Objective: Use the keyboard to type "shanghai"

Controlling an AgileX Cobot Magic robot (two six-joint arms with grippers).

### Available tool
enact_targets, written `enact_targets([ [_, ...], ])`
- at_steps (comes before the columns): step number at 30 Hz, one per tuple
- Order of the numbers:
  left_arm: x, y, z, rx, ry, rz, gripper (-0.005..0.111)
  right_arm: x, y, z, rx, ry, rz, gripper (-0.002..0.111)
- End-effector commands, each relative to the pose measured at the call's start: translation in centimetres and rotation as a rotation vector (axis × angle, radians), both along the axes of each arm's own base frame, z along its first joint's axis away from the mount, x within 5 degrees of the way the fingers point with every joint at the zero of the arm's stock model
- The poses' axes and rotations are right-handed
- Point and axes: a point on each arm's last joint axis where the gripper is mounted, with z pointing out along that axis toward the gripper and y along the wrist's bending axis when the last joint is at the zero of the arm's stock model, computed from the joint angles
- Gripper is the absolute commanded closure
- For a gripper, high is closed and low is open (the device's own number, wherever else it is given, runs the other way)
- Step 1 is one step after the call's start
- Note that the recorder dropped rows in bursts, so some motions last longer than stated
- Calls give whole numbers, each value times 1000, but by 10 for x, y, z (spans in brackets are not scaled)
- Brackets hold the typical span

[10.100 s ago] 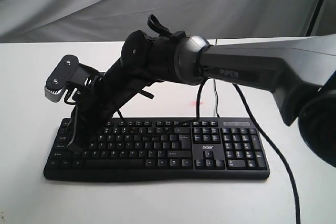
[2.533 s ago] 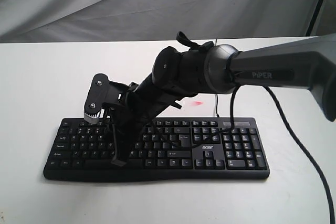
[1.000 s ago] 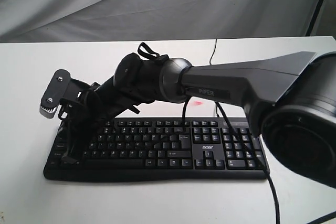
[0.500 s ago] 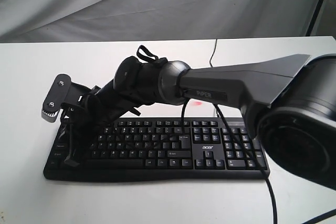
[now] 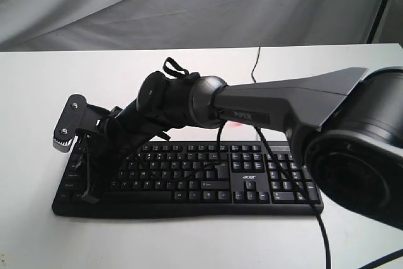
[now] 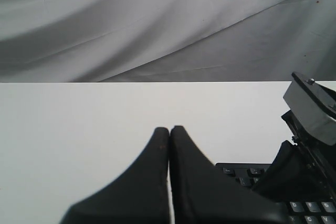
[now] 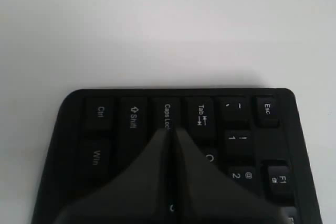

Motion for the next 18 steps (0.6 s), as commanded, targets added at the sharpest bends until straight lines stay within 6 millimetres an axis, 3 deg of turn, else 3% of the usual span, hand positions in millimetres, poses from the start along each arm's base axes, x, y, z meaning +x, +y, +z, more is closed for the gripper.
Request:
enact_targets([
  [1,0,0,0,-5,1,-4,106,0,2,2,-7,-12,15,108],
  [18,0,0,0,-5,1,-4,106,-4,5,1,-18,-18,52,108],
])
